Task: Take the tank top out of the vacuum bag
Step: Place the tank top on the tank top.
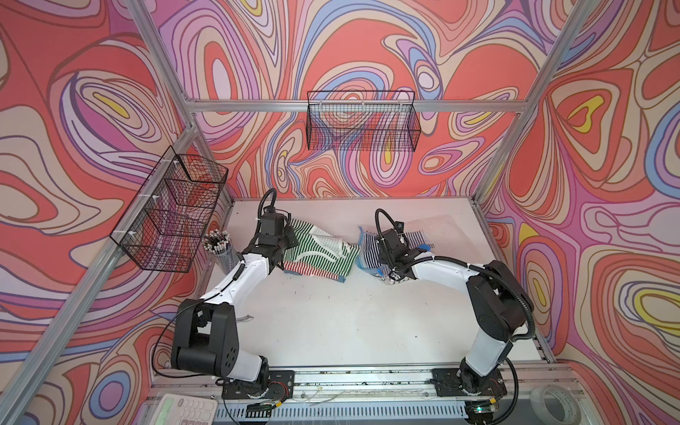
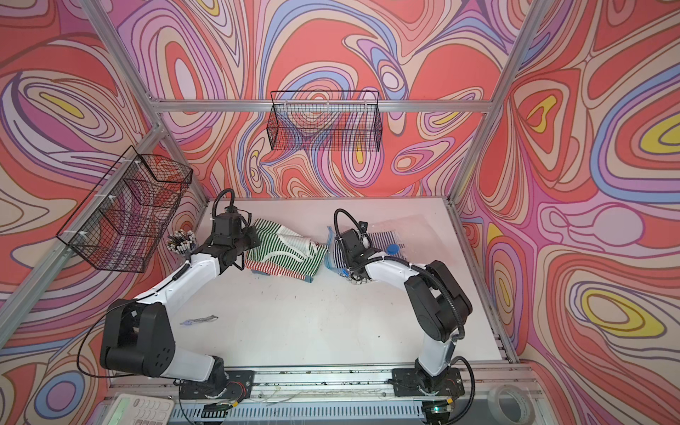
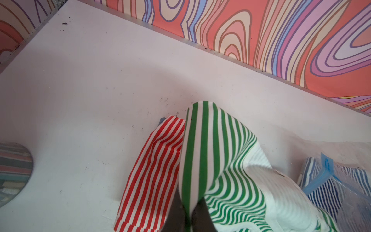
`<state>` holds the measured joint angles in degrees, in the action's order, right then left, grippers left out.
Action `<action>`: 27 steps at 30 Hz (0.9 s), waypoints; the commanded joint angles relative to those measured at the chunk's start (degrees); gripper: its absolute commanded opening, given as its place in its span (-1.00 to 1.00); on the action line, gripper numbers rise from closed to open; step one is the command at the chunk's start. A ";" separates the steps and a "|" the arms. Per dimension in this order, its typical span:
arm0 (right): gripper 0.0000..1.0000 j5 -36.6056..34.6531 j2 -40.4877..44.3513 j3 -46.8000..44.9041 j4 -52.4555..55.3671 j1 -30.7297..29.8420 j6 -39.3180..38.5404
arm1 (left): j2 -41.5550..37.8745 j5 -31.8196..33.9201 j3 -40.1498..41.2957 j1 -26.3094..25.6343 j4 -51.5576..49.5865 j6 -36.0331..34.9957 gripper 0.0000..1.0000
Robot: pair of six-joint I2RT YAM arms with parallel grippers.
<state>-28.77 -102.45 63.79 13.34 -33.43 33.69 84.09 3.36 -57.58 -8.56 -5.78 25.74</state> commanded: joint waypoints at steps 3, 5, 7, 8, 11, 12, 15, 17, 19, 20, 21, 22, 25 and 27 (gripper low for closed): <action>-1.00 -1.62 -0.64 0.53 1.16 0.30 -0.12 | -2.06 3.34 0.89 0.66 1.43 -0.25 -1.00; -1.00 -1.64 -0.59 0.46 1.40 0.23 -0.12 | -2.14 3.68 0.83 0.74 1.04 -0.34 -1.00; -1.00 -1.79 -0.54 0.37 1.42 0.25 -0.12 | -2.25 3.76 0.72 0.99 0.70 -0.51 -1.00; -1.00 -1.78 -0.42 0.29 1.50 0.27 -0.12 | -2.34 3.92 0.72 1.00 0.58 -0.49 -1.00; -1.00 -1.73 -0.20 0.19 1.68 0.30 -0.03 | -2.53 4.53 0.80 1.29 0.61 -0.69 -1.00; -1.00 -1.73 -0.18 0.18 1.77 0.31 -0.01 | -2.53 4.88 0.72 1.44 0.43 -0.80 -1.00; -1.00 -1.56 0.06 0.36 2.12 0.28 0.01 | -1.86 5.54 0.54 2.00 0.28 -0.40 -1.00; -1.00 -1.45 0.37 0.32 2.13 0.30 0.14 | -1.03 4.88 0.63 2.63 0.53 -0.08 -1.00; -1.00 -1.16 0.66 0.36 2.13 0.31 0.29 | -0.07 4.02 0.29 3.23 0.56 0.41 -1.00; -1.00 -0.93 0.76 0.28 2.04 0.25 0.41 | 0.54 3.65 0.15 3.52 0.62 0.62 -1.00; -1.00 -0.69 0.97 0.28 1.95 0.30 0.57 | 1.16 3.36 -0.05 3.78 0.73 0.80 -1.00; -1.00 -0.51 1.15 0.28 1.87 0.30 0.74 | 1.69 3.05 -0.28 3.98 0.68 0.93 -1.00; -1.00 0.36 1.20 0.15 1.66 0.30 1.22 | 3.18 2.41 -0.75 4.47 0.56 1.24 -1.00; -1.00 0.56 1.20 0.27 1.98 0.25 1.70 | 3.85 2.36 -0.86 4.52 0.70 1.16 -1.00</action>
<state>-28.32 -102.43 63.79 13.96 -33.43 34.20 86.89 5.98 -57.12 -4.47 -5.78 26.20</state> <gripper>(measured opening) 0.048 0.062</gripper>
